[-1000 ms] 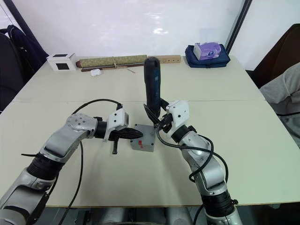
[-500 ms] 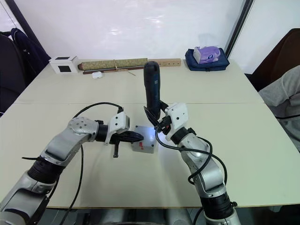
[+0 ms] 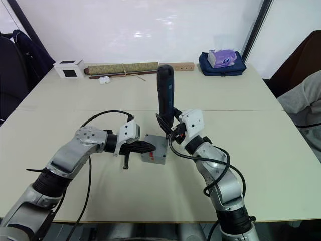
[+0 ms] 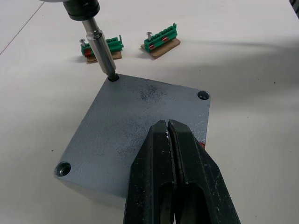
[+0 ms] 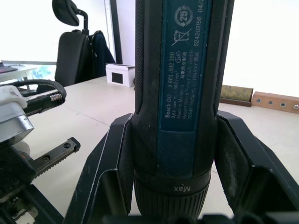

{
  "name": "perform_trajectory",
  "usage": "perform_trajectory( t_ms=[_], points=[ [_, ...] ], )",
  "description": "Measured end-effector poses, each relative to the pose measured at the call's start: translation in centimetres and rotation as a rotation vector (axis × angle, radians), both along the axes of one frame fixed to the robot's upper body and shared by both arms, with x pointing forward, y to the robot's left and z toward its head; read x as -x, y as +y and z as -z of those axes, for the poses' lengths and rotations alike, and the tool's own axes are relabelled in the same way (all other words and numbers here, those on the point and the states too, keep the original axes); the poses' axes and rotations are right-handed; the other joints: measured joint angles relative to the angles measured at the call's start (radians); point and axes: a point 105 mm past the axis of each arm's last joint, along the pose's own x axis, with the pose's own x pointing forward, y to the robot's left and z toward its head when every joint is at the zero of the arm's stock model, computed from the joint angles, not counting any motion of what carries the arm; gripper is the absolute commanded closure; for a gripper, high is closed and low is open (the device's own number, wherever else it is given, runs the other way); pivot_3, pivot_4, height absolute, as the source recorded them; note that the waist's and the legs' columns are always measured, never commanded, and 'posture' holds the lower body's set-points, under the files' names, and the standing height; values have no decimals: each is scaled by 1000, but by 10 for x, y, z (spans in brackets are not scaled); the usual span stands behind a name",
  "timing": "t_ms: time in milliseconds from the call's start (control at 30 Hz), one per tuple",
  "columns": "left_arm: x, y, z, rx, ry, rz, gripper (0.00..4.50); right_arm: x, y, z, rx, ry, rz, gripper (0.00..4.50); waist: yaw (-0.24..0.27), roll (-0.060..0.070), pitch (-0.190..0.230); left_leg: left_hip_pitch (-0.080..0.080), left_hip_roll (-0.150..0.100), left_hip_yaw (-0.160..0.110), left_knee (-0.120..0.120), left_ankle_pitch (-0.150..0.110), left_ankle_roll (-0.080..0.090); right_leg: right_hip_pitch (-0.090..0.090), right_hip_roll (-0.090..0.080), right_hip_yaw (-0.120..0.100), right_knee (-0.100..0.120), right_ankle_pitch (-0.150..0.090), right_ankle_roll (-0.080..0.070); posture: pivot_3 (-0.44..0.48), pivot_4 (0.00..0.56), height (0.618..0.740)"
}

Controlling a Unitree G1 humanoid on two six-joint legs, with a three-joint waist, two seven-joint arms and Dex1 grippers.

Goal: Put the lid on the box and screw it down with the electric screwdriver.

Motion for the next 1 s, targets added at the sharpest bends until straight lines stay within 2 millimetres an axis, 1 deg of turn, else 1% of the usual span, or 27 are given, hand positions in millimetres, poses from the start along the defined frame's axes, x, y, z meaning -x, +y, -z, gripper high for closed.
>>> perform_trajectory(
  t_ms=[100, 167, 200, 267, 300, 333, 367, 400, 433, 467, 500, 533, 600, 667, 733, 767, 833, 867, 900, 1000],
  points=[
    [1, -3, -1, 19, 10, 2, 4500, -1, -8, -5, -36, 42, 2, 2693, -1, 1, 1, -2, 0, 0, 0, 0, 0, -2, 0, 0, 0, 0, 0, 0, 150, 740],
    [1, -5, -2, 39, 28, 0, 4500, -7, -13, -14, -53, 88, -2, 2693, -3, 4, 6, -4, 0, 1, 0, 0, 0, -5, -1, 1, 1, 0, 0, 0, 150, 740],
    [1, -5, -4, 50, 39, -2, 4500, -14, -21, -26, -55, 116, 6, 2693, -3, 7, 11, -8, 0, 2, 1, 0, -1, -9, -1, 1, 1, 1, 0, 0, 150, 740],
    [1, -7, -7, 77, 47, -7, 4500, -25, -44, -56, -65, 108, 72, 2693, -1, 9, 14, -16, 0, 1, 3, 1, -1, -17, -1, 1, 3, 2, 2, 0, 150, 740],
    [-3, -11, -10, 138, 75, -40, 4500, -28, -61, -79, -65, 97, 100, 2693, 5, 12, 18, -20, -1, -1, 4, 1, -1, -19, -2, -1, 4, 3, 4, 0, 150, 740],
    [-8, -13, -14, 196, 102, -77, 4500, -28, -73, -97, -73, 98, 106, 2693, 7, 11, 20, -22, -2, -1, 4, 1, -1, -21, -3, -1, 4, 3, 4, 0, 150, 740],
    [-11, -14, -19, 230, 108, -97, 4500, -26, -80, -107, -84, 99, 111, 2693, 6, 10, 21, -24, -1, -2, 4, 1, -1, -23, -2, -2, 4, 3, 4, 0, 150, 740],
    [-16, -15, -28, 265, 98, -117, 4500, -24, -89, -117, -114, 123, 114, 2693, 3, 7, 22, -28, 0, -4, 4, 1, -1, -25, -1, -3, 3, 3, 4, 0, 150, 740],
    [-19, -14, -35, 281, 82, -125, 4500, -24, -95, -119, -128, 146, 120, 2693, 1, 7, 22, -31, 0, -5, 3, 1, -1, -28, 0, -3, 3, 3, 4, 0, 150, 740],
    [-22, -13, -45, 299, 72, -126, 4500, -25, -104, -115, -112, 197, 148, 2693, 0, 8, 22, -34, 0, -4, 3, 1, -1, -32, 0, -3, 3, 3, 4, 0, 150, 740],
    [-21, -12, -50, 301, 77, -112, 4500, -26, -114, -108, -70, 252, 182, 2693, 0, 9, 23, -36, 0, -3, 2, 1, -1, -34, 0, -3, 3, 3, 4, 0, 150, 740],
    [-20, -10, -54, 298, 92, -92, 4500, -28, -129, -96, -12, 337, 241, 2693, -1, 9, 23, -37, -1, -1, 2, 1, -1, -36, 0, -1, 3, 3, 4, 0, 150, 740],
    [-16, -5, -56, 270, 126, -62, 4500, -24, -154, -74, 67, 484, 317, 2693, 0, 10, 23, -37, -1, 1, 1, 1, -1, -37, -1, -1, 2, 3, 4, 0, 150, 740],
    [-11, -5, -58, 229, 138, -17, 4500, -13, -175, -47, 129, 656, 354, 2693, 1, 9, 24, -38, -1, 1, 1, 1, -1, -37, -1, 0, 1, 3, 4, 0, 150, 740],
    [2, -7, -63, 165, 102, 75, 4500, 7, -193, -10, 183, 879, 358, 2693, 4, 9, 24, -38, -2, 3, 1, 1, -1, -36, -1, -1, 1, 3, 4, 0, 150, 740],
    [8, -7, -64, 124, 76, 119, 4500, 16, -196, 6, 198, 961, 340, 2693, 2, 9, 24, -37, -2, 3, 2, 1, -1, -36, -1, 0, 1, 3, 4, 0, 150, 740],
    [16, -8, -61, 65, 37, 187, 4500, 25, -194, 23, 211, 1042, 296, 2693, -8, 13, 27, -35, -3, 5, 2, 1, 0, -36, 0, 4, 2, 3, 5, 0, 150, 740],
    [19, -12, -59, 53, 28, 214, 4500, 28, -194, 26, 221, 1063, 284, 2693, -11, 15, 28, -35, -3, 6, 2, 1, 0, -36, 1, 4, 2, 4, 6, 0, 150, 740],
    [22, -15, -56, 46, 28, 231, 4500, 33, -199, 31, 255, 1096, 293, 2693, -10, 16, 28, -35, -3, 5, 3, 1, 0, -36, 2, 4, 3, 4, 6, 0, 150, 740],
    [23, -16, -56, 40, 21, 232, 4500, 38, -214, 39, 292, 1149, 344, 2693, -8, 14, 30, -35, -2, 5, 4, 1, 0, -36, 4, 3, 3, 4, 6, 0, 150, 740]
  ],
)
